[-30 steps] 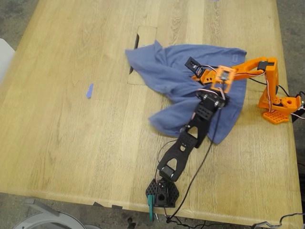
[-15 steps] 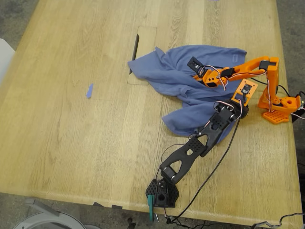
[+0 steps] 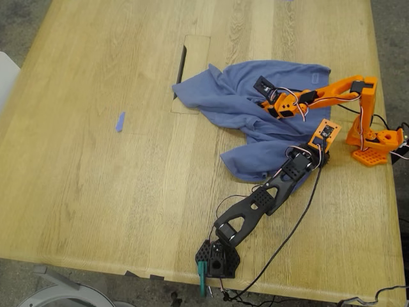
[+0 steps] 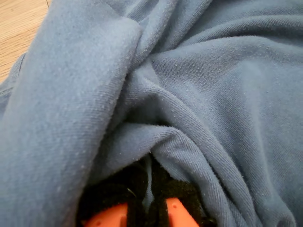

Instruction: Fold a T-shirt

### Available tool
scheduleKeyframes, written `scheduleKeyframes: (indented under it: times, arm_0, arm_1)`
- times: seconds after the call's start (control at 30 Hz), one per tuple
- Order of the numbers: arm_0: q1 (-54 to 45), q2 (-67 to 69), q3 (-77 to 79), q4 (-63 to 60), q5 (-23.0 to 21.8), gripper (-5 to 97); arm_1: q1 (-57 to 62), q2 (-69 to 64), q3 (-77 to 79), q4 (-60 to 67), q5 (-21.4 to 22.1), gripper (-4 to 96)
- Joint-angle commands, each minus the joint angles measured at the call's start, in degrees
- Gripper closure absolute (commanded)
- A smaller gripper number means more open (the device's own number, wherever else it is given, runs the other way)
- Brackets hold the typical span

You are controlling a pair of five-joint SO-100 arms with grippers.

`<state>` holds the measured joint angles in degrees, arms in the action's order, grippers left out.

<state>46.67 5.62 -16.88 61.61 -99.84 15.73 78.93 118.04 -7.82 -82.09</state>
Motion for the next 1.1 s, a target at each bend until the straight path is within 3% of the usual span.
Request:
scheduleKeyframes:
  times: [0.0,0.3,0.6,0.8,1.07]
  arm_0:
    - [-1.23,2.81,-1.93,1.67,0.79,79]
    - [-0.26,9.32,-2.02,6.59,1.41,55]
    - [0.88,12.92,-2.02,14.59,3.52,41]
    - [-0.88,8.96,-1.93,11.6,4.83,35]
    - [-4.22,3.08,-1.85,9.14,11.51,35]
  arm_1:
    - [0.88,3.87,0.53,-0.62,0.35,91.4]
    - [1.67,6.33,2.9,0.18,0.09,91.4]
    - [0.79,5.8,1.67,1.32,0.0,91.4]
    - [0.26,5.27,1.23,1.67,0.0,91.4]
    - [-0.09,5.27,1.23,1.67,-0.09,91.4]
